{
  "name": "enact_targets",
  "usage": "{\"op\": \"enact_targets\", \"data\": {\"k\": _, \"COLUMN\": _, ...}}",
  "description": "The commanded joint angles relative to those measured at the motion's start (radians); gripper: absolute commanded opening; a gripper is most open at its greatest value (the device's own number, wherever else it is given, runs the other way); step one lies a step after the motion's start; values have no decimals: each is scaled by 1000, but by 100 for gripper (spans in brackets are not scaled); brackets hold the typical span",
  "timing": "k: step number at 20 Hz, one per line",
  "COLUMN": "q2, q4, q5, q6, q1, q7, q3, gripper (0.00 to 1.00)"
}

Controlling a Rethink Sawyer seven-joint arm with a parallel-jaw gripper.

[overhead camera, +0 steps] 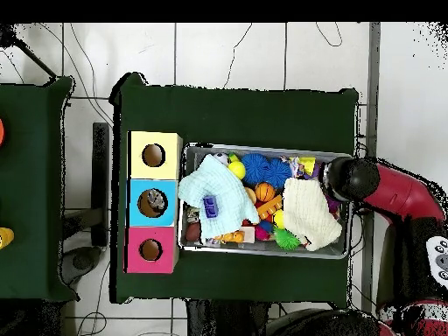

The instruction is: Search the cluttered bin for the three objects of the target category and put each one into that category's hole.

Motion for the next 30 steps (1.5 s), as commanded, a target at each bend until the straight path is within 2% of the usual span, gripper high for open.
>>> {"op": "enact_targets", "data": {"k": 1, "q2": 68, "q4": -41, "q5": -38, "q6": -65, "q1": -19, "q7": 63, "q3": 24, "gripper": 100}}
{"op": "enact_targets", "data": {"k": 15, "q2": 144, "q4": -117, "q5": -44, "q6": -79, "q1": -39, "q7": 27, "q3": 39, "gripper": 100}}
{"op": "enact_targets", "data": {"k": 16, "q2": 143, "q4": -115, "q5": -48, "q6": -91, "q1": -37, "q7": 30, "q3": 35, "gripper": 0}}
{"op": "enact_targets", "data": {"k": 21, "q2": 134, "q4": -105, "q5": -44, "q6": -107, "q1": -30, "q7": 46, "q3": 31, "gripper": 0}}
{"op": "enact_targets", "data": {"k": 30, "q2": 103, "q4": -88, "q5": -28, "q6": -59, "q1": -24, "q7": 33, "q3": 31, "gripper": 0}}
